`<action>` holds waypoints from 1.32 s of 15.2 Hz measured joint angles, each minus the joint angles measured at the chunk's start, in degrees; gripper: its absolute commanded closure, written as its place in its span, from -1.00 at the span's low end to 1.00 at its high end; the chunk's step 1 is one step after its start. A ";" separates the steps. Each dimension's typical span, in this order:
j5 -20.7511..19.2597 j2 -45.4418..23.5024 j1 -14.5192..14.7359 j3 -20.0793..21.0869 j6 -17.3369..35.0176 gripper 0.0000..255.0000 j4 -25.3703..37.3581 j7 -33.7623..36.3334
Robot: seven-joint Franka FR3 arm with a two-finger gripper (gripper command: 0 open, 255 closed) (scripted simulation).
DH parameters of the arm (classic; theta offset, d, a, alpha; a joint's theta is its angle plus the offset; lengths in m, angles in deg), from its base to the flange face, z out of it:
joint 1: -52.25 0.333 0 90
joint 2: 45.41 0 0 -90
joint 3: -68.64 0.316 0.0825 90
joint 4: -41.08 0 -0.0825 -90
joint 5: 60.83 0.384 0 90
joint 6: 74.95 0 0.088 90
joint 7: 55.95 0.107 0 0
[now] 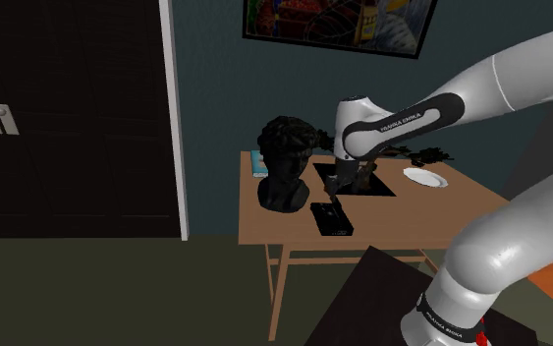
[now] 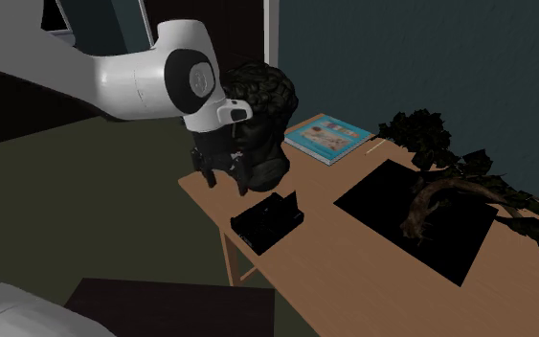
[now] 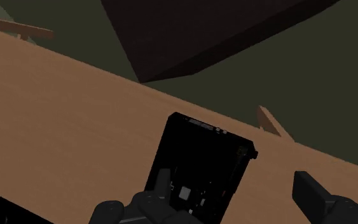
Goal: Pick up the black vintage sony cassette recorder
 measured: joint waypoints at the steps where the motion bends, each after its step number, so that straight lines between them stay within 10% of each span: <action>1: -0.83 -1.79 -0.79 0.13 1.73 -1.00 0.32 1.90; 9: -10.61 -15.70 -8.01 -1.38 15.85 -1.00 2.00 17.37; 17: -14.86 -22.43 -9.23 -2.07 22.43 -1.00 2.12 22.19; 18: -15.07 -22.65 -9.27 -2.11 22.74 1.00 2.01 22.37; 20: -15.23 -22.80 -9.29 -2.14 22.98 1.00 1.92 22.51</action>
